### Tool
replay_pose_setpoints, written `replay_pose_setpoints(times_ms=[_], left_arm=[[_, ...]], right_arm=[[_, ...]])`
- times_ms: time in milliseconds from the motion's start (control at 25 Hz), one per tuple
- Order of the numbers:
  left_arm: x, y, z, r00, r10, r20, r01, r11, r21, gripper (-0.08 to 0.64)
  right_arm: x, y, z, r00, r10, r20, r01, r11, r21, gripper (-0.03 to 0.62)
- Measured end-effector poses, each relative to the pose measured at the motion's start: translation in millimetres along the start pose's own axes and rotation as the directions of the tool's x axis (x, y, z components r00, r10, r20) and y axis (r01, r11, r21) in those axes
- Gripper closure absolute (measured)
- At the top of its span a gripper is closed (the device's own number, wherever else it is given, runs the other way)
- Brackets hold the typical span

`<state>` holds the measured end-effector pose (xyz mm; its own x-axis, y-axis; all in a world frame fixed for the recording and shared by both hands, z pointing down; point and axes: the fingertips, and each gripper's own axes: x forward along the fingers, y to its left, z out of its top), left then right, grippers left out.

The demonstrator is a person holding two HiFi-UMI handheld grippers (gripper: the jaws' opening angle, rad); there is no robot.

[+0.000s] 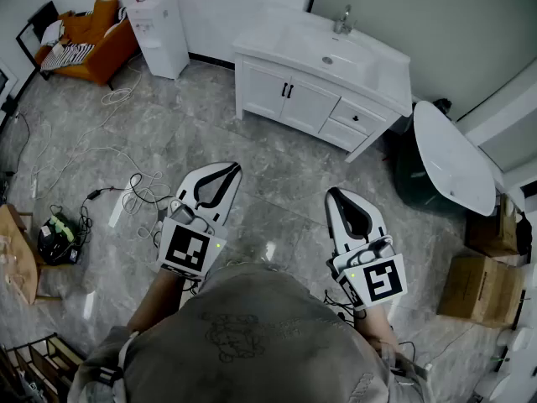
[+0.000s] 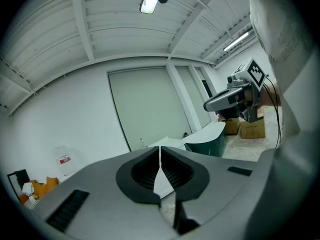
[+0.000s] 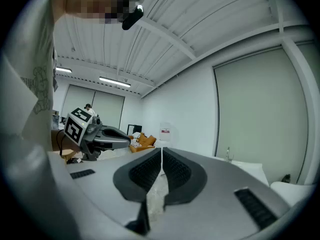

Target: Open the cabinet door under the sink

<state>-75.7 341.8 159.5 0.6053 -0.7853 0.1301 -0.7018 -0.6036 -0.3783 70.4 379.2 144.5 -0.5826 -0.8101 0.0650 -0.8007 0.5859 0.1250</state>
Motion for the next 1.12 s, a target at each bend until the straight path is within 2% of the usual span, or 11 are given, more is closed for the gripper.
replay_pose_setpoints(times_ms=[200,560,920,1120], left_arm=[[4,-10,2,1.000,-0.010,-0.008,0.011,0.998,0.060,0.538],[15,-25,10,1.000,-0.005,-0.013,0.005,1.000,0.013,0.537],[39,-45,24,1.000,-0.011,0.000,0.011,1.000,0.021,0.537],[57,-67,25,0.999,-0.039,-0.021,0.040,0.998,0.053,0.537]], right_arm=[[-6,-11,-8,1.000,-0.002,-0.001,0.002,0.999,0.049,0.560],[-14,-24,-17,1.000,0.006,-0.003,-0.006,0.997,0.077,0.560],[-28,-49,-29,1.000,0.003,-0.004,-0.003,0.995,0.095,0.560],[-35,-64,-42,1.000,0.021,-0.013,-0.020,0.993,0.115,0.560]])
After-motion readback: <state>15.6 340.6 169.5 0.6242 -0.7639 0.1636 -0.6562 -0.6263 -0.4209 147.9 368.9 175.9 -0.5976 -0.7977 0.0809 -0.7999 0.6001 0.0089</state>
